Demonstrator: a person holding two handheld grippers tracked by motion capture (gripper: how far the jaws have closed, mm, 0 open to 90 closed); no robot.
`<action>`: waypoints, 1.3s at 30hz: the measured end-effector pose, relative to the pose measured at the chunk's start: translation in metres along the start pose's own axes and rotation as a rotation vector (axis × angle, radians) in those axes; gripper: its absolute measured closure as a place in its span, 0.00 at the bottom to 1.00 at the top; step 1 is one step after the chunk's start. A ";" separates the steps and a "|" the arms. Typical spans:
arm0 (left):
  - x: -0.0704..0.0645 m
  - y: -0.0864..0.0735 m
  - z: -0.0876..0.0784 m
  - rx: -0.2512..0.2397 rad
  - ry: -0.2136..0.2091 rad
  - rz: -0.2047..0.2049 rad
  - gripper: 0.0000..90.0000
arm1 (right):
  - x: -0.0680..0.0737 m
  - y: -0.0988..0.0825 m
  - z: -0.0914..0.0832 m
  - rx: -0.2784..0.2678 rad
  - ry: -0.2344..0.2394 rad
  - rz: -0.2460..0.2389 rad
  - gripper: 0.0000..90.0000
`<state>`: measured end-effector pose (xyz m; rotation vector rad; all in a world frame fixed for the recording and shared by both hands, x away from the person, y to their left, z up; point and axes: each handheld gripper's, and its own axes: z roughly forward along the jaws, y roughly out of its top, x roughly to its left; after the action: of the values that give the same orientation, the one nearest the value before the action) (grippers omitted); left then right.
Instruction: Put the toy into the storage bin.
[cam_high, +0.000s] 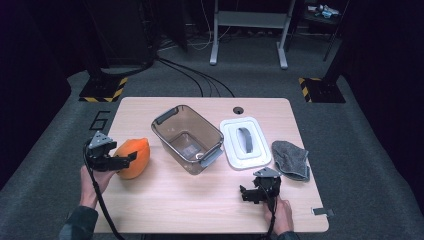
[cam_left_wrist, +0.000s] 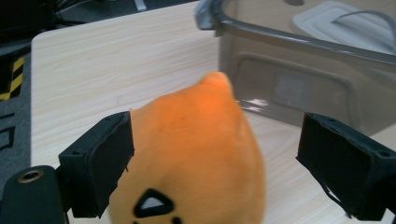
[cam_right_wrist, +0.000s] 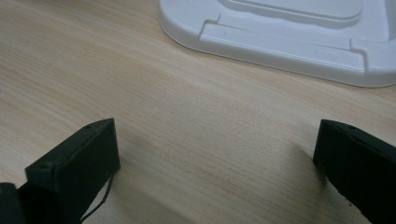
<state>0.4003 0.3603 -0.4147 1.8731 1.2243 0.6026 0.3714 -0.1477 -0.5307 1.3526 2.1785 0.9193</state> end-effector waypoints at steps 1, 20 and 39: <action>0.004 -0.001 0.000 0.003 -0.001 -0.015 0.12 | 0.000 0.000 0.000 0.001 0.001 0.000 0.00; 0.013 -0.037 0.039 0.106 -0.050 -0.146 0.15 | 0.000 0.000 0.000 0.000 0.004 0.001 0.00; -0.016 -0.041 0.040 0.058 0.066 -0.036 0.68 | 0.000 0.000 0.000 0.000 0.005 0.000 0.00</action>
<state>0.4019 0.3403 -0.4704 1.8877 1.3278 0.6196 0.3714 -0.1476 -0.5306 1.3525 2.1820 0.9230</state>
